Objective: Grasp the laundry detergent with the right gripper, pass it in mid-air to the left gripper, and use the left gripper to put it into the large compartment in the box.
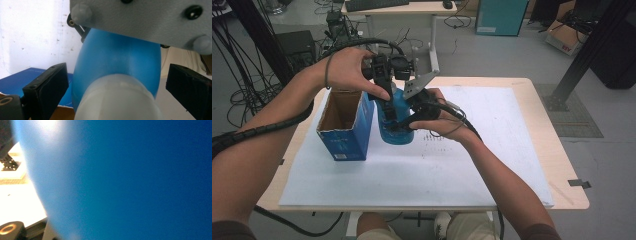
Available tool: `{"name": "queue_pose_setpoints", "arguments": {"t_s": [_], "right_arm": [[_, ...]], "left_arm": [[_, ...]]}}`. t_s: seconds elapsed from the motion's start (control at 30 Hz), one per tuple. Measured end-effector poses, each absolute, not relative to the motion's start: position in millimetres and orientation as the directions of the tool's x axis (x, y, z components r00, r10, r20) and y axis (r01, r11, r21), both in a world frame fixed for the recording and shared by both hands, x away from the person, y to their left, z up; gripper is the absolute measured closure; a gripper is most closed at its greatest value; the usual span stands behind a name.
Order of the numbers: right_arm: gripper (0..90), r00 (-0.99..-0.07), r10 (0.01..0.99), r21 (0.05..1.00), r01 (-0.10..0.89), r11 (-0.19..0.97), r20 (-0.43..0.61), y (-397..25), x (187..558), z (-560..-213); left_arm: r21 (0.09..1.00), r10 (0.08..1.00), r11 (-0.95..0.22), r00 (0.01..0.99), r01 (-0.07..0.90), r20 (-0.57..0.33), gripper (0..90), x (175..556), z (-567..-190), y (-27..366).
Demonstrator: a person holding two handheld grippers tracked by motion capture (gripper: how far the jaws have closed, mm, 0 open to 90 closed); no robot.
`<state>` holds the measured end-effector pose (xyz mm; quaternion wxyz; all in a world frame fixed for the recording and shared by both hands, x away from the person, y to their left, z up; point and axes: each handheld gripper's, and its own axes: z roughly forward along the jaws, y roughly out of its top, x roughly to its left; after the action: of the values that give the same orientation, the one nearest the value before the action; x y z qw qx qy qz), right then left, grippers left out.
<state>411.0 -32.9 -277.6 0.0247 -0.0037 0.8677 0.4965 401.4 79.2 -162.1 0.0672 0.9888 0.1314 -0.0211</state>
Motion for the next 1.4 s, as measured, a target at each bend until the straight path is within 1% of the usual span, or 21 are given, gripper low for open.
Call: {"name": "queue_pose_setpoints", "arguments": {"t_s": [0.2, 0.23, 0.43, 0.5, 0.53, 0.57, 0.6, 0.63, 0.67, 0.7, 0.73, 0.77, 0.8, 0.83, 0.93, 0.97, 1.0, 1.03, 1.13, 1.27, 1.4], "right_arm": [[43.9, -0.998, 0.014, 0.86, -0.041, 0.509, -0.056, -32, 410, -278], [43.9, -1.0, 0.01, 0.857, -0.015, 0.515, -0.024, -31, 408, -278], [43.9, -1.0, 0.012, 0.857, -0.018, 0.515, -0.028, -32, 407, -277], [43.9, -0.999, 0.011, 0.858, -0.02, 0.514, -0.03, -32, 407, -277], [43.9, -0.998, -0.002, 0.869, -0.061, 0.491, -0.069, -30, 409, -277], [43.9, -1.0, 0.007, 0.855, -0.021, 0.519, -0.029, -32, 406, -277], [43.9, -1.0, 0.005, 0.855, -0.021, 0.518, -0.028, -32, 406, -277], [43.8, -0.996, -0.009, 0.874, -0.086, 0.479, -0.093, -29, 410, -277], [43.8, -1.0, 0.015, 0.853, -0.013, 0.522, -0.025, -33, 405, -276], [43.8, -1.0, 0.022, 0.852, 0.003, 0.523, -0.01, -32, 403, -276], [43.8, -0.996, -0.006, 0.868, -0.082, 0.49, -0.091, -31, 410, -277], [43.8, -0.995, -0.002, 0.87, -0.086, 0.485, -0.097, -30, 410, -278], [43.8, -0.996, 0.0, 0.869, -0.078, 0.488, -0.089, -30, 410, -277], [43.8, -0.998, 0.06, 0.832, 0.038, 0.554, 0.006, -37, 401, -275], [43.8, -0.998, 0.058, 0.835, 0.024, 0.55, -0.01, -38, 401, -274], [43.8, -0.998, 0.065, 0.833, 0.038, 0.552, 0.002, -38, 400, -274], [43.8, -0.996, 0.062, 0.82, 0.082, 0.567, 0.057, -38, 396, -273], [43.8, -0.996, -0.005, 0.863, -0.076, 0.499, -0.085, -33, 408, -276], [43.8, -0.997, -0.001, 0.86, -0.063, 0.507, -0.073, -33, 406, -276], [43.8, -0.997, 0.002, 0.857, -0.068, 0.511, -0.081, -33, 405, -275], [43.8, -0.996, -0.003, 0.857, -0.08, 0.51, -0.091, -33, 405, -276]], "left_arm": [[0.121, 0.255, -0.958, 0.965, 0.261, -0.06, 4.9, 401, -163, 80], [0.122, 0.257, -0.957, 0.965, 0.262, -0.057, 4.9, 401, -164, 80], [0.12, 0.251, -0.959, 0.966, 0.257, -0.059, 5.5, 401, -163, 80], [0.127, 0.254, -0.958, 0.966, 0.258, -0.049, 7.3, 401, -163, 79], [0.123, 0.251, -0.959, 0.967, 0.256, -0.052, 8.6, 401, -163, 79], [0.125, 0.25, -0.959, 0.967, 0.255, -0.054, 10.6, 401, -163, 79], [0.126, 0.25, -0.959, 0.967, 0.254, -0.048, 12.0, 401, -163, 79], [0.126, 0.249, -0.959, 0.967, 0.253, -0.048, 13.3, 401, -162, 79], [0.128, 0.248, -0.959, 0.968, 0.252, -0.045, 14.3, 401, -163, 79], [0.133, 0.248, -0.959, 0.968, 0.251, -0.039, 16.5, 400, -163, 79], [0.128, 0.248, -0.96, 0.968, 0.251, -0.04, 19.0, 400, -163, 78], [0.124, 0.245, -0.961, 0.969, 0.249, -0.042, 19.6, 400, -163, 78], [0.122, 0.245, -0.961, 0.968, 0.249, -0.048, 19.8, 400, -163, 78], [0.11, 0.231, -0.967, 0.973, 0.231, -0.012, 20.1, 401, -164, 78], [0.114, 0.233, -0.966, 0.972, 0.233, -0.015, 21.7, 401, -165, 77], [0.112, 0.232, -0.966, 0.973, 0.232, -0.014, 23.0, 401, -165, 77], [0.111, 0.231, -0.967, 0.973, 0.231, -0.011, 24.3, 401, -165, 76], [0.109, 0.23, -0.967, 0.973, 0.231, -0.014, 25.6, 401, -166, 76], [0.105, 0.226, -0.969, 0.974, 0.226, -0.006, 31.7, 400, -166, 76], [0.101, 0.221, -0.97, 0.975, 0.223, -0.031, 35.5, 400, -166, 76], [0.094, 0.215, -0.972, 0.976, 0.217, -0.026, 36.2, 399, -166, 76]]}}
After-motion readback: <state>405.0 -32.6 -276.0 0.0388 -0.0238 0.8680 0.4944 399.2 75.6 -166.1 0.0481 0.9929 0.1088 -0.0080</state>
